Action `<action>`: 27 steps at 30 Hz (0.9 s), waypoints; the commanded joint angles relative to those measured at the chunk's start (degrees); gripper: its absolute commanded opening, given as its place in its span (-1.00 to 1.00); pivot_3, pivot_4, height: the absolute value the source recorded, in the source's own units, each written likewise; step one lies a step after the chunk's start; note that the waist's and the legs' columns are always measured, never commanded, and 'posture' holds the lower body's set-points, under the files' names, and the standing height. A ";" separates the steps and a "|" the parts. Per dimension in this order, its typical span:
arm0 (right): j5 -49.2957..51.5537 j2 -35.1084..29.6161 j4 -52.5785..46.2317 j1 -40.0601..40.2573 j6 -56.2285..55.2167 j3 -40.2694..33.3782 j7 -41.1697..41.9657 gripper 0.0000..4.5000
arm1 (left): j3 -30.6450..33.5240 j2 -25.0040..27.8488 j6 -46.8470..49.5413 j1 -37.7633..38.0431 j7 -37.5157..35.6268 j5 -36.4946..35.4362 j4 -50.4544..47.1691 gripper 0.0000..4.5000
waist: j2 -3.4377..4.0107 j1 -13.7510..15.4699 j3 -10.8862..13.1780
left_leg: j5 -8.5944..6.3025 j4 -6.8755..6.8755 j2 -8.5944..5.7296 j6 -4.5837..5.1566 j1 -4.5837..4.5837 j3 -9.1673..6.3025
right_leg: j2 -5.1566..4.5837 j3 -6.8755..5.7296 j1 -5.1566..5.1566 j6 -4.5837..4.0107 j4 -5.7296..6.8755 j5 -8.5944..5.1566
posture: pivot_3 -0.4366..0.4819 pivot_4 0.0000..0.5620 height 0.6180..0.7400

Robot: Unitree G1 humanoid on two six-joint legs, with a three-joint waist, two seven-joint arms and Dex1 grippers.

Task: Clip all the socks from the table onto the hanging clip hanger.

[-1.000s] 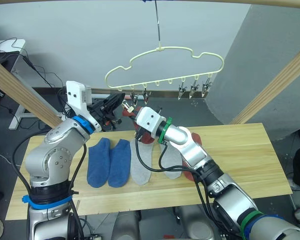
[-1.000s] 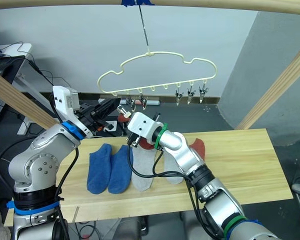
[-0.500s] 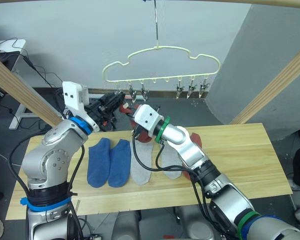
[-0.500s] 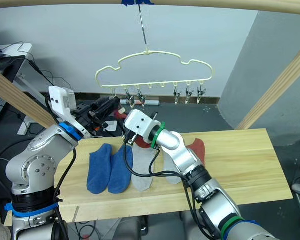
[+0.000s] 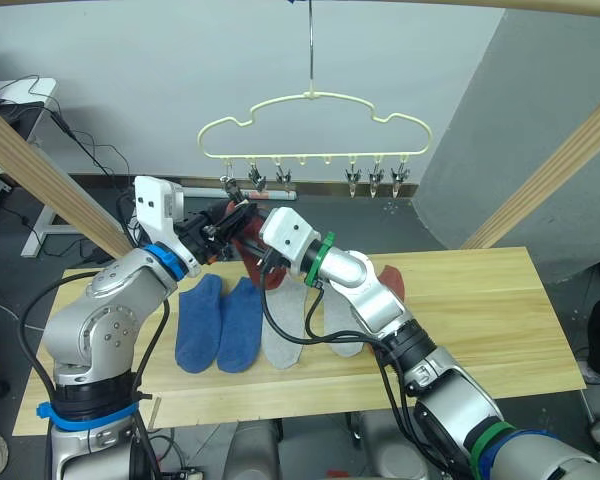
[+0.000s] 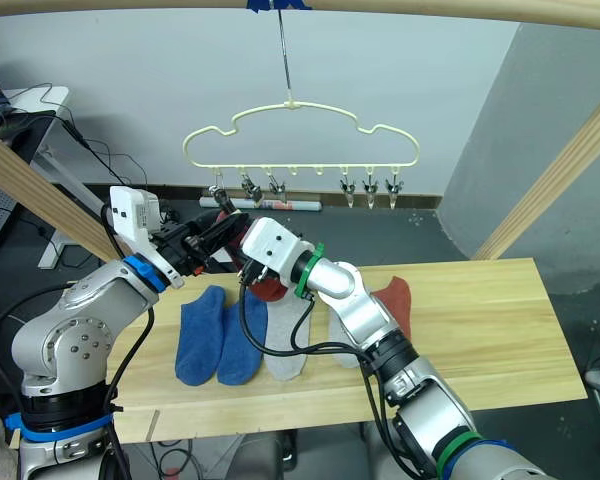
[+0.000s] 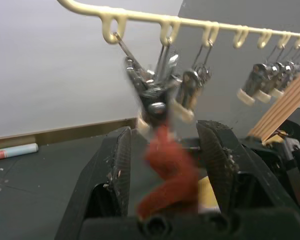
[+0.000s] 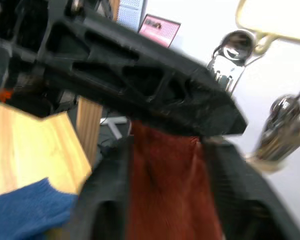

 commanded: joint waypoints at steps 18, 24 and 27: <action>12.46 -24.43 -48.50 17.39 27.99 -9.06 17.24 0.26 | -12.15 -7.44 -31.09 7.41 3.97 26.76 -3.45 0.02 | -0.04 0.12 -0.02 | 0.01 0.12 -0.07 -0.01 -0.01 0.10 | 0.02 0.10 0.00 0.01 0.07 -0.01 | -0.50 0.02 1.00; 20.59 -29.31 -57.21 18.87 34.97 -16.02 17.91 0.26 | -14.23 -12.76 -34.90 7.21 6.79 30.17 -0.65 0.02 | -0.04 -0.36 -0.02 | 0.01 0.12 -0.05 -0.01 0.00 0.19 | 0.13 0.10 0.01 0.01 0.09 -0.02 | -0.58 0.03 1.00; 23.24 -30.72 -59.05 19.03 37.73 -18.93 16.81 0.26 | -14.38 -15.06 -36.53 7.02 8.46 31.44 0.73 0.02 | -0.06 -0.60 -0.02 | 0.01 0.19 -0.07 0.00 -0.02 0.20 | 0.12 0.11 0.03 0.02 0.08 -0.02 | -0.60 0.04 1.00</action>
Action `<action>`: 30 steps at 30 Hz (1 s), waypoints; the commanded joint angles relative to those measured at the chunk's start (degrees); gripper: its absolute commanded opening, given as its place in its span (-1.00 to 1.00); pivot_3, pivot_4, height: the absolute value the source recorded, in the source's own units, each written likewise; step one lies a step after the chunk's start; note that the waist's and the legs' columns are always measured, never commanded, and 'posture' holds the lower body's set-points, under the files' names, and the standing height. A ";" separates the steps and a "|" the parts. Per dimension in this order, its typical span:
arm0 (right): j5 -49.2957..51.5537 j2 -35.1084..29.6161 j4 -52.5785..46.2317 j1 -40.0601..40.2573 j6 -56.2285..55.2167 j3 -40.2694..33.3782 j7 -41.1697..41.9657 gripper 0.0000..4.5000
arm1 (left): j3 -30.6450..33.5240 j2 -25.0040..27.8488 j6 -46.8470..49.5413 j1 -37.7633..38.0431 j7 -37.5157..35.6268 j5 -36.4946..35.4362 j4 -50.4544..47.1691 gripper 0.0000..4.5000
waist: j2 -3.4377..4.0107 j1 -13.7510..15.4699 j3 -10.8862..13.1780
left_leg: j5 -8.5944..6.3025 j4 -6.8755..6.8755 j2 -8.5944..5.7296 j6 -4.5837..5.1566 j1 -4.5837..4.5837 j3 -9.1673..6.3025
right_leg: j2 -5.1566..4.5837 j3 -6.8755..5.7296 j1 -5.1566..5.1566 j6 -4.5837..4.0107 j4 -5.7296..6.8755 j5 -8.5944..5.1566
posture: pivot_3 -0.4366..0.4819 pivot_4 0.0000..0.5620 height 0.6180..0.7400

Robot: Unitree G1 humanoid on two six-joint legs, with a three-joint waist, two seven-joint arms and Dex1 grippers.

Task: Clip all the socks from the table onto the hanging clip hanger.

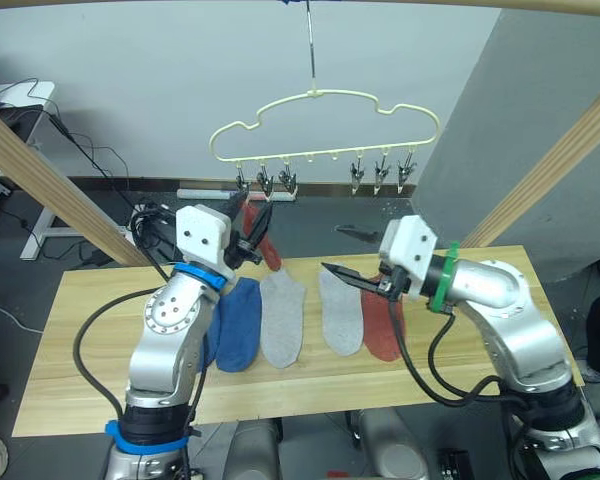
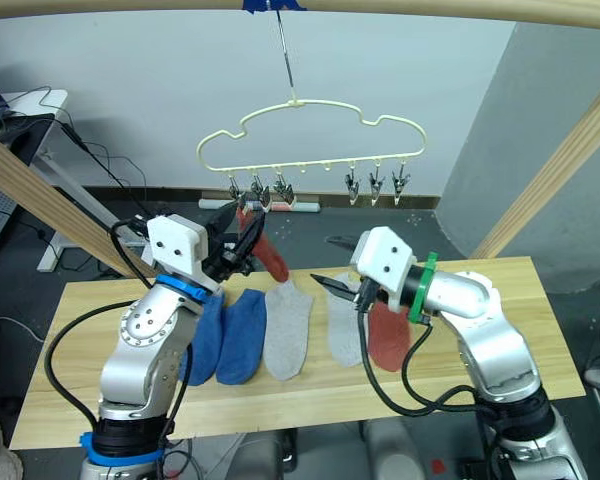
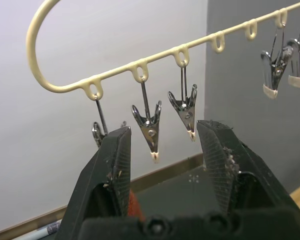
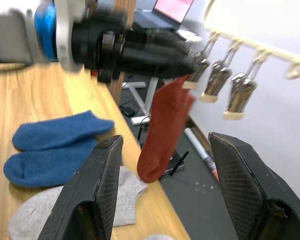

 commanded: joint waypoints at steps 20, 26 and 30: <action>10.24 -6.56 -6.60 1.01 7.35 -9.19 -5.46 0.27 | 1.36 -4.91 -6.62 -5.91 5.15 3.41 9.61 -0.15 | -0.03 -1.36 0.02 | 0.00 0.06 -0.01 0.01 -0.03 0.03 | 0.03 0.00 0.01 0.06 -0.01 -0.03 | -0.68 0.08 1.00; 11.19 -7.11 -6.49 0.48 7.18 -9.12 -6.13 0.27 | 1.62 -5.41 -8.10 -9.08 4.61 3.31 13.94 -0.15 | -0.03 -1.40 0.02 | 0.00 0.06 -0.01 0.01 -0.04 0.04 | 0.04 0.00 0.01 0.25 -0.03 -0.15 | -0.69 0.08 1.00; 11.42 -7.36 -6.52 0.72 7.00 -9.15 -6.42 0.27 | 1.52 -5.54 -8.64 -9.39 4.26 3.10 14.44 -0.15 | -0.03 -1.52 0.02 | 0.00 0.06 -0.01 0.01 -0.04 0.04 | 0.04 0.01 0.01 0.25 -0.03 -0.15 | -0.70 0.07 1.00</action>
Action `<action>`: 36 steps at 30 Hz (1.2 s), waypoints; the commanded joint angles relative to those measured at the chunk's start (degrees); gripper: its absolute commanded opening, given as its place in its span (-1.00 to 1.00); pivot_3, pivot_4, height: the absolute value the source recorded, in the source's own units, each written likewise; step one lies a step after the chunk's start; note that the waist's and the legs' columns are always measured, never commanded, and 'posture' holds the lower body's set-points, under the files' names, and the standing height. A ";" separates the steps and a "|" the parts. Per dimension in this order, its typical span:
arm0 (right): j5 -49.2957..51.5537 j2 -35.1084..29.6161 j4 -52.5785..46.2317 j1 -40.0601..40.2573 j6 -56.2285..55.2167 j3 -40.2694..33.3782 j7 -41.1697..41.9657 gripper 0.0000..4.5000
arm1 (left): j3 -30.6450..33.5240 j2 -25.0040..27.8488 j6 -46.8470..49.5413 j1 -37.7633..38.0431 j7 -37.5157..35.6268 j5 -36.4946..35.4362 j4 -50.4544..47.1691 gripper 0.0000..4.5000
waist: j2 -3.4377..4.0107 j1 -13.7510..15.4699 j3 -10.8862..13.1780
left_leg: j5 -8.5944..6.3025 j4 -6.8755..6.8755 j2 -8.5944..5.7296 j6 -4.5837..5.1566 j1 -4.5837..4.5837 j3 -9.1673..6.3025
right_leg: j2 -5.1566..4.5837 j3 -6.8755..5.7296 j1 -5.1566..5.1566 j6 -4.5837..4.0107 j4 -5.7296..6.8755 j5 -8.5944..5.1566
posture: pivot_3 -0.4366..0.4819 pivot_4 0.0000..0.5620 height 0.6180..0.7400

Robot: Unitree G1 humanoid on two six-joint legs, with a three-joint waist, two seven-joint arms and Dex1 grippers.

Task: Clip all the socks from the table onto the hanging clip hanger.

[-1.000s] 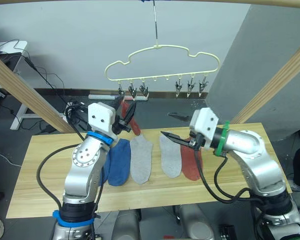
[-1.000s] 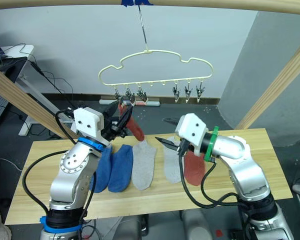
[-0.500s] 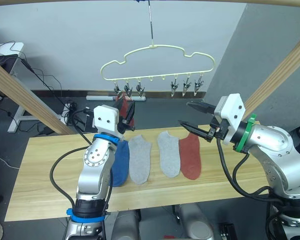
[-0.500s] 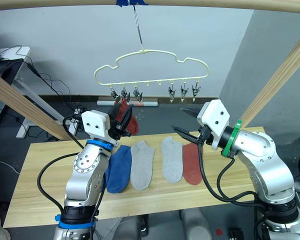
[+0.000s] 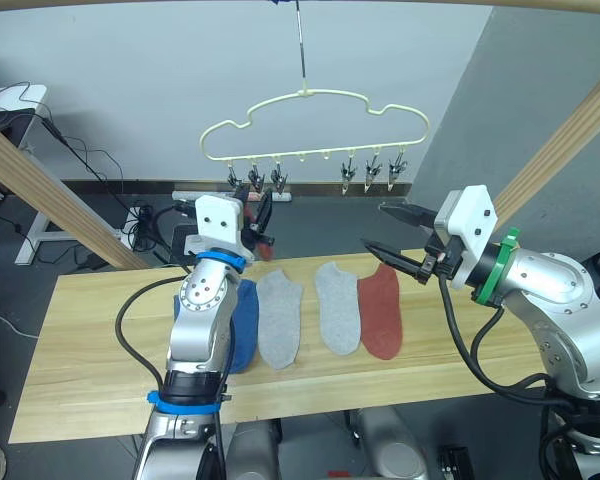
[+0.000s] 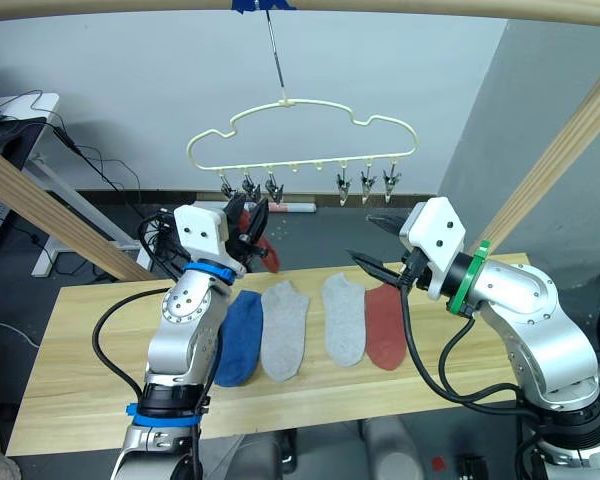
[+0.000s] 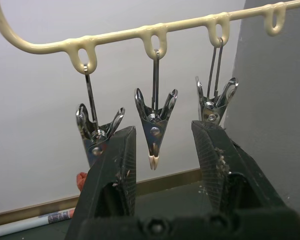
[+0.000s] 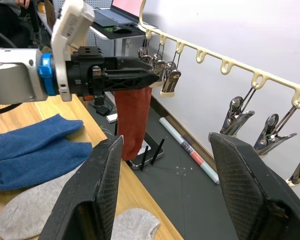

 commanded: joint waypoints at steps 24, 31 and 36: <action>7.56 -2.31 -3.12 0.89 -0.59 -2.17 -0.77 0.27 | 1.43 -0.05 -4.34 -4.56 1.84 1.21 2.53 -0.15 | 0.00 -0.35 0.00 | 0.00 0.00 0.00 0.00 -0.04 -0.02 | 0.00 -0.03 0.00 0.02 -0.04 -0.01 | -0.70 0.05 1.00; 7.49 -2.39 -2.99 0.97 -0.83 -1.94 -0.91 0.27 | 1.68 0.07 -4.73 -5.19 1.20 1.03 2.93 -0.15 | 0.00 -0.42 0.00 | 0.00 0.00 0.00 0.00 -0.04 -0.02 | 0.00 -0.03 0.00 0.02 -0.05 -0.01 | -0.70 0.05 1.00; 7.32 -2.43 -2.95 1.09 -0.91 -1.78 -0.89 0.27 | 1.78 0.25 -5.18 -5.26 1.05 1.03 3.12 -0.38 | 0.00 -0.43 0.00 | 0.00 0.00 0.00 0.00 -0.04 -0.01 | 0.00 -0.03 0.00 0.03 -0.05 -0.01 | -0.69 0.06 1.00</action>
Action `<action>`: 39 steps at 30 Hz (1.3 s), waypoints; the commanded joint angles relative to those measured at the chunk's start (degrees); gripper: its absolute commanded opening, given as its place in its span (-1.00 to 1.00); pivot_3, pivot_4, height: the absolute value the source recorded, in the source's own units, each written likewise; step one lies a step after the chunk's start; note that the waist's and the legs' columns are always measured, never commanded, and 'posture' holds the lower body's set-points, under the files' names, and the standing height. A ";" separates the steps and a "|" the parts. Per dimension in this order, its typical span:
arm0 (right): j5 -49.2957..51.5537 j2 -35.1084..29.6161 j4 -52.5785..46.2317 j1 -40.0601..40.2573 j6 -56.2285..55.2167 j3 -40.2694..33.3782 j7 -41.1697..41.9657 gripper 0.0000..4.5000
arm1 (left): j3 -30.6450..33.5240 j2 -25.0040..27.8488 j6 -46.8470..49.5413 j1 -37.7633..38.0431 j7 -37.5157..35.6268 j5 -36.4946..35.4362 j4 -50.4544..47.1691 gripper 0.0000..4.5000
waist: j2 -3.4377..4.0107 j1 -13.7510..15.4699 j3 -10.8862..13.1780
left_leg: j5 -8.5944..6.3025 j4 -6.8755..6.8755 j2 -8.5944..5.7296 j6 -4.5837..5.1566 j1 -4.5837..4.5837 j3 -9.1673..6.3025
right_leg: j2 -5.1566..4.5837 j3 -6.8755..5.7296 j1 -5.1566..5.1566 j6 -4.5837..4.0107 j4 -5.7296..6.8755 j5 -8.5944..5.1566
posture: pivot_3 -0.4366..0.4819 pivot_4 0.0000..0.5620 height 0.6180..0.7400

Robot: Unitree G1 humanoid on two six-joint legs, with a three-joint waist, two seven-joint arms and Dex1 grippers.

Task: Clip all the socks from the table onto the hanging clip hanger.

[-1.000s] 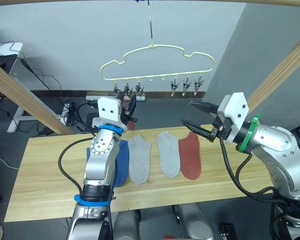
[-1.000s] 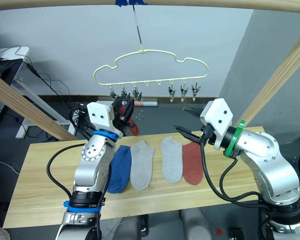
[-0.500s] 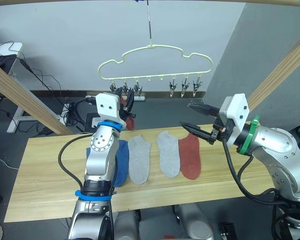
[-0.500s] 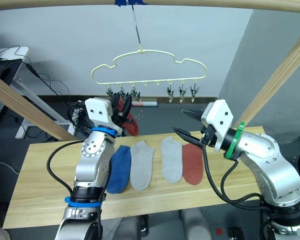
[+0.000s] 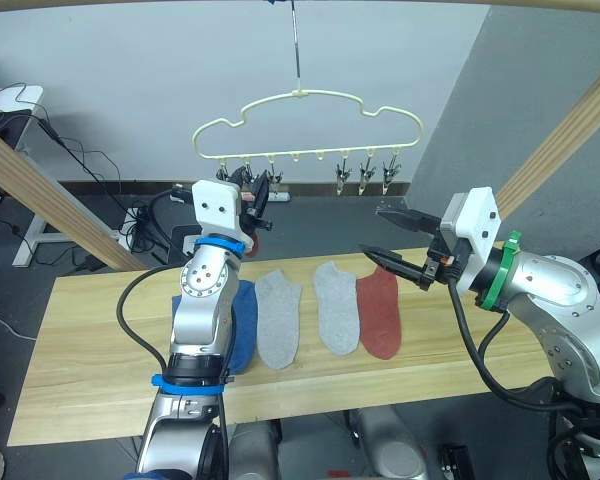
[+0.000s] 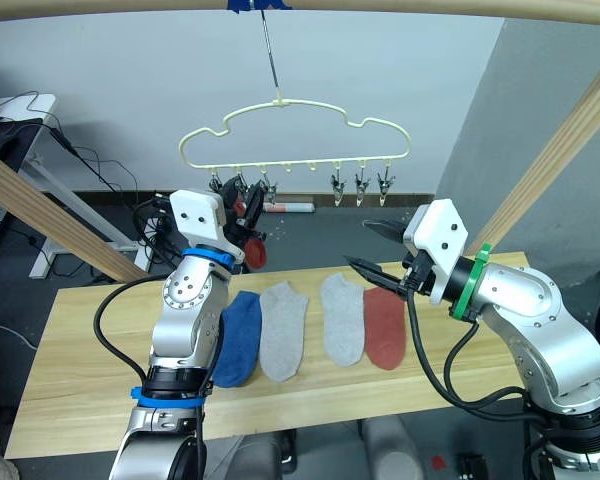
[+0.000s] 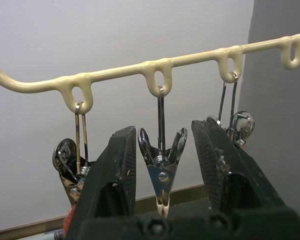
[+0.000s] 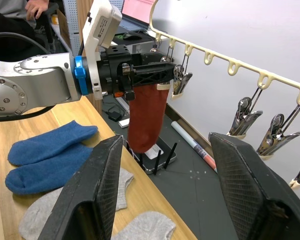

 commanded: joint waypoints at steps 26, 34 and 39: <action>-23.37 18.18 28.95 9.78 -5.91 12.54 -25.83 1.00 | -0.95 3.14 6.11 1.77 -5.00 -1.82 -9.49 -0.96 | 0.00 0.09 0.00 | 0.00 -0.01 0.04 -0.01 0.02 0.00 | 0.03 0.03 -0.03 0.01 0.04 -0.01 | -0.57 0.09 1.00; -24.64 24.09 44.36 6.47 -10.48 9.06 -28.96 1.00 | -0.65 3.64 8.72 1.81 -6.10 -3.08 -10.76 -0.96 | 0.01 0.34 0.01 | 0.00 -0.02 0.03 0.00 0.01 0.00 | 0.02 0.04 -0.03 -0.03 0.02 0.02 | -0.53 0.08 1.00; -25.45 24.07 47.30 6.14 -10.90 8.96 -27.67 0.74 | -0.49 3.84 10.39 1.95 -6.99 -4.06 -11.65 -0.96 | 0.01 0.68 0.01 | 0.00 -0.02 0.03 0.00 0.02 0.01 | 0.02 0.05 -0.02 -0.02 0.03 0.01 | -0.51 0.08 1.00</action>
